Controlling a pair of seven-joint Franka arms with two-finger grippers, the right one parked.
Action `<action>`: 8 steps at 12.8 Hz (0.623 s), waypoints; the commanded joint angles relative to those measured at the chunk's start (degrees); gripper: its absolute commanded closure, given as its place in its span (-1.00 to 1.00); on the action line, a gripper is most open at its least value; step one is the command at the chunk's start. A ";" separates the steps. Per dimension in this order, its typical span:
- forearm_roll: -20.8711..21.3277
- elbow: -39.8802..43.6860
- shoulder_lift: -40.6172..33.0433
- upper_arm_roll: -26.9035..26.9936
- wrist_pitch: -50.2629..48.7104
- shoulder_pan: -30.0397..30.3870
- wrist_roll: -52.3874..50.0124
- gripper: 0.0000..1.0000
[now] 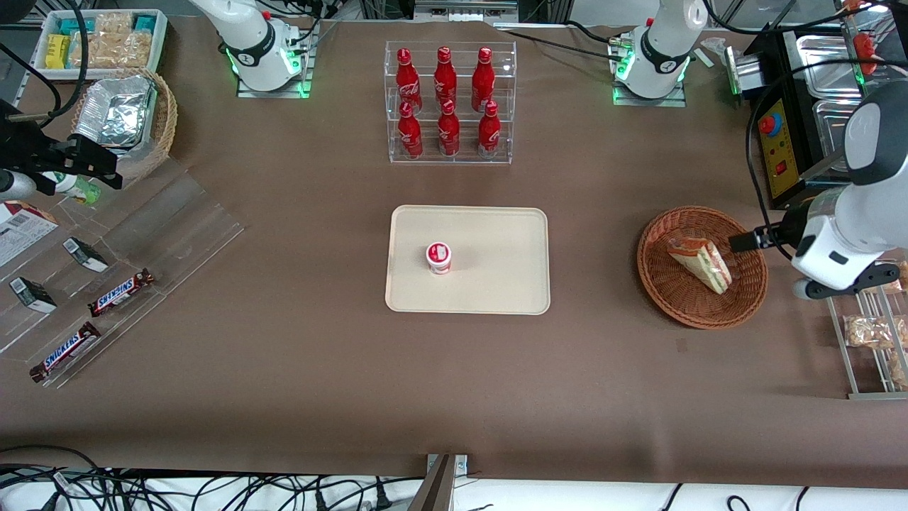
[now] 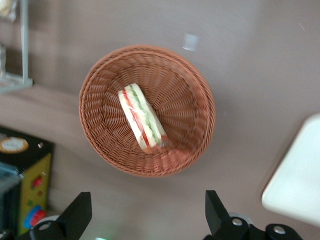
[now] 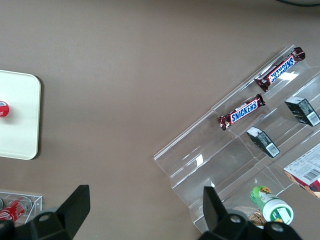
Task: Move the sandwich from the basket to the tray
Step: 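Move the left gripper over the wrapped sandwich in the wicker basket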
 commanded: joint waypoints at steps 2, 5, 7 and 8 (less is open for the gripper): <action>1.24 -15.38 -2.79 -0.08 15.41 0.36 -13.80 -1.00; 1.42 -27.34 -5.42 0.18 26.66 1.06 -14.87 -1.00; 4.48 -32.11 -6.22 0.18 31.08 1.94 -17.84 -1.00; 7.37 -33.25 -6.05 0.10 32.22 1.94 -21.43 -1.00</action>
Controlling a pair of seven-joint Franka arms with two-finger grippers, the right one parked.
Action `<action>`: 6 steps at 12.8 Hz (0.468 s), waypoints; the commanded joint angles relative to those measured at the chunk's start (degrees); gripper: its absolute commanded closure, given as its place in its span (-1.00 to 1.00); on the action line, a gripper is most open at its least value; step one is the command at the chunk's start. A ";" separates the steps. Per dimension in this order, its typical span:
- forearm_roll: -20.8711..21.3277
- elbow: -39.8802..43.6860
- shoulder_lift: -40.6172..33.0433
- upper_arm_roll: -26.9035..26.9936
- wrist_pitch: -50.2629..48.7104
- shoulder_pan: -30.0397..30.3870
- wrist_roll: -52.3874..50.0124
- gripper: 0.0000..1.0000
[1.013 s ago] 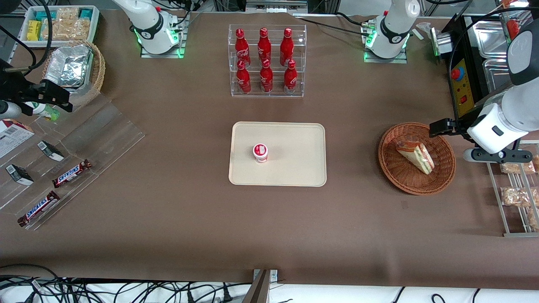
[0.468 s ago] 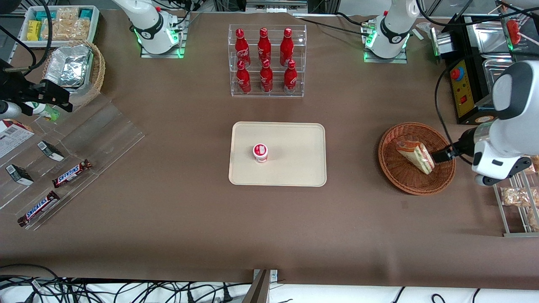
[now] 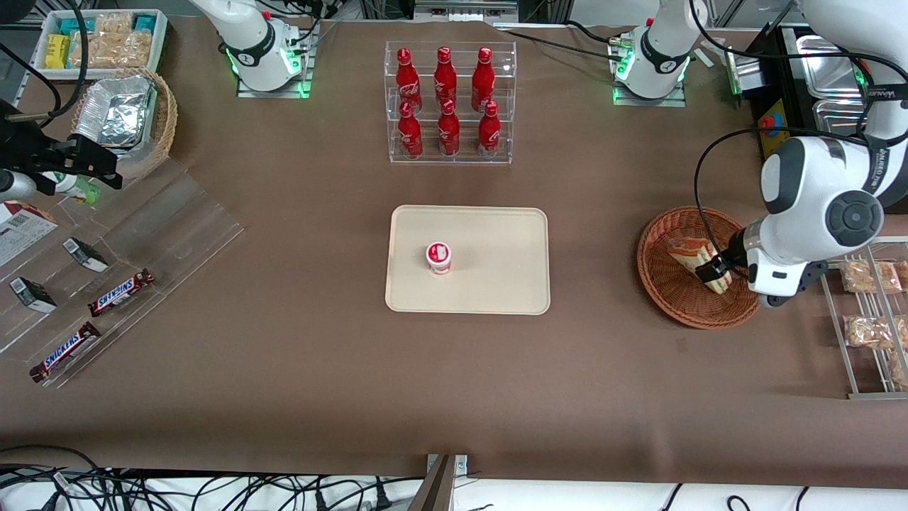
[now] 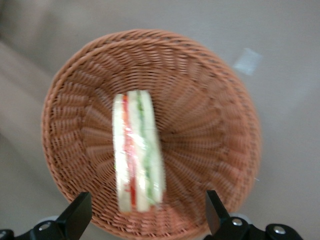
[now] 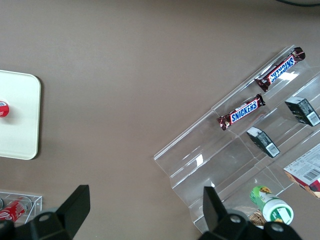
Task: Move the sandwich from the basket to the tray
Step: 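Lower the left gripper and close it on the sandwich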
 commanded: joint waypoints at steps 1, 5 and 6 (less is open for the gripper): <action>6.85 -6.80 -3.23 -0.47 4.87 0.46 -8.36 -1.00; 7.84 -12.69 -2.79 -0.73 13.05 0.46 -13.74 -1.00; 7.93 -13.05 -2.27 -0.91 13.41 0.29 -14.80 -1.00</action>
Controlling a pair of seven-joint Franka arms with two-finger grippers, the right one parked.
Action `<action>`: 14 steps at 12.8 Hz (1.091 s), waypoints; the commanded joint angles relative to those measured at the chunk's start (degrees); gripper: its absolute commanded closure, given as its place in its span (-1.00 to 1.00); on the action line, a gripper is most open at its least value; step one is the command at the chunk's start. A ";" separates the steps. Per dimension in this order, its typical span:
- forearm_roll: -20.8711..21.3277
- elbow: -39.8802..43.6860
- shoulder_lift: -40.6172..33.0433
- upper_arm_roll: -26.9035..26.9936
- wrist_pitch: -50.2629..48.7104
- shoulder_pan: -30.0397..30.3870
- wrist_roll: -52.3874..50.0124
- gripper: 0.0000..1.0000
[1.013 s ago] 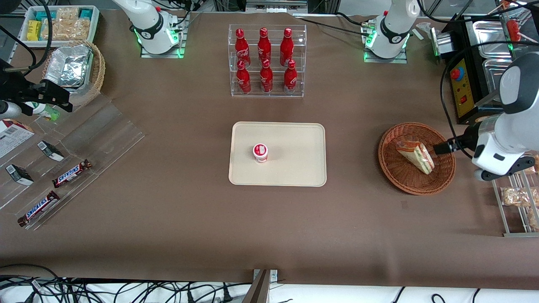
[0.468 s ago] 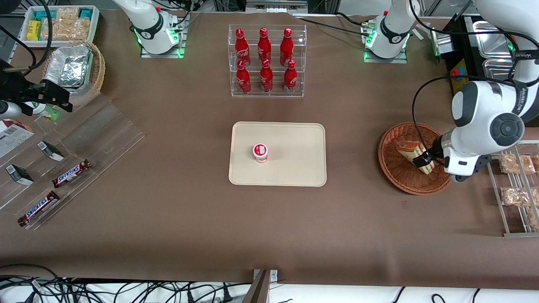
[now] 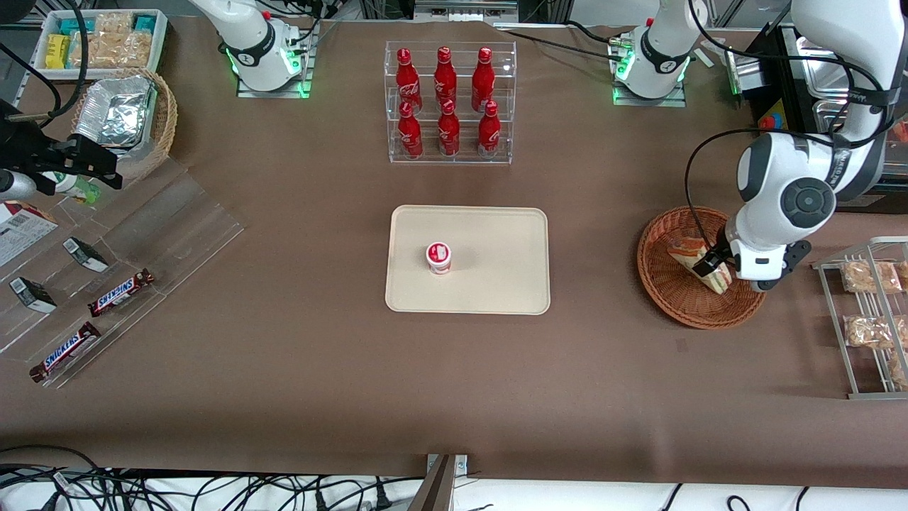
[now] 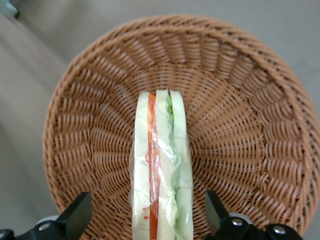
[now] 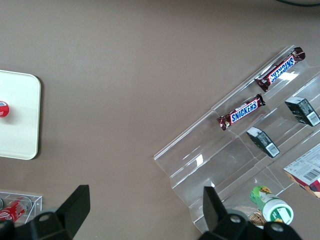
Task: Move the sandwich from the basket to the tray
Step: 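Lower the left gripper and close it on the sandwich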
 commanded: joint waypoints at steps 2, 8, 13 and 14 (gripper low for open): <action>2.26 -2.56 -1.03 -0.65 1.71 -0.12 -5.03 -0.95; 2.44 -1.86 -1.64 -0.91 0.31 -0.56 -6.01 0.51; 2.44 13.22 -2.17 -6.79 -22.23 -0.65 -1.72 0.51; 2.44 16.66 -2.17 -8.98 -26.63 -0.65 0.04 0.51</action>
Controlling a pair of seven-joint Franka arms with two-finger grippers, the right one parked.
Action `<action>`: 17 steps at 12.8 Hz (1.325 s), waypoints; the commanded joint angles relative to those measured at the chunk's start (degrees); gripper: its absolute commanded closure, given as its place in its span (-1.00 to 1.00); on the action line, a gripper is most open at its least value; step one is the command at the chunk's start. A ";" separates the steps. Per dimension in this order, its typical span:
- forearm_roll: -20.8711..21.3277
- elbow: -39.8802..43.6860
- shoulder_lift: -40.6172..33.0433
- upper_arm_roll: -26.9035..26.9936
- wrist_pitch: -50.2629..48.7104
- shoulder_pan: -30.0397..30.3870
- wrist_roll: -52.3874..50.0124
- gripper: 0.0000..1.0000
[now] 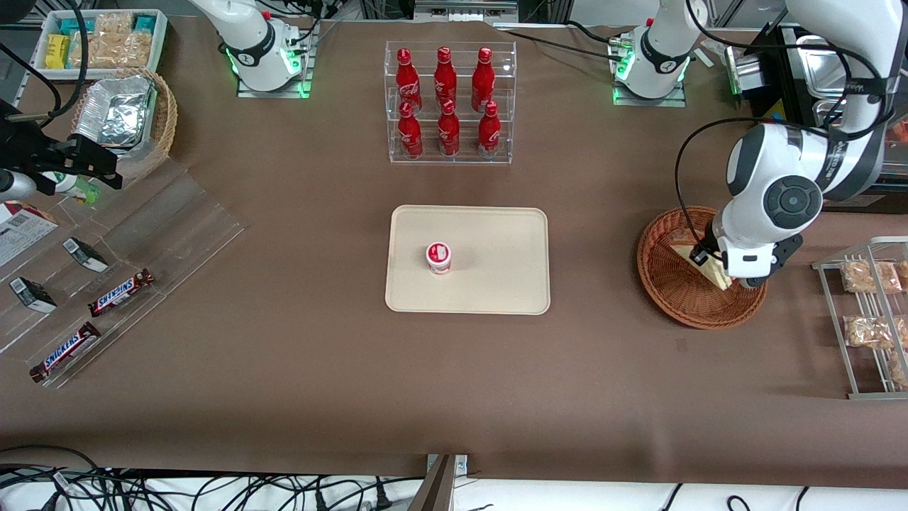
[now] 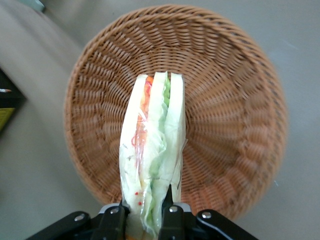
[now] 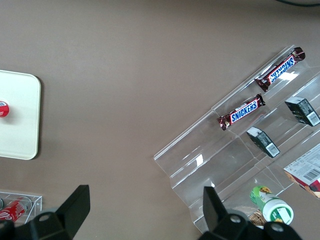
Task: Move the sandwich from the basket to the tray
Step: 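Lift the sandwich and carry it over the cream tray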
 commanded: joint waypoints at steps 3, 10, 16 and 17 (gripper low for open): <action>0.92 11.99 0.27 -10.48 -13.36 -0.40 3.47 0.51; 1.80 13.84 7.11 -22.37 -9.07 -6.61 6.90 0.50; 10.49 13.84 17.13 -22.11 0.42 -17.09 -2.59 0.44; 10.76 13.84 18.19 -22.02 2.08 -17.27 -2.68 0.44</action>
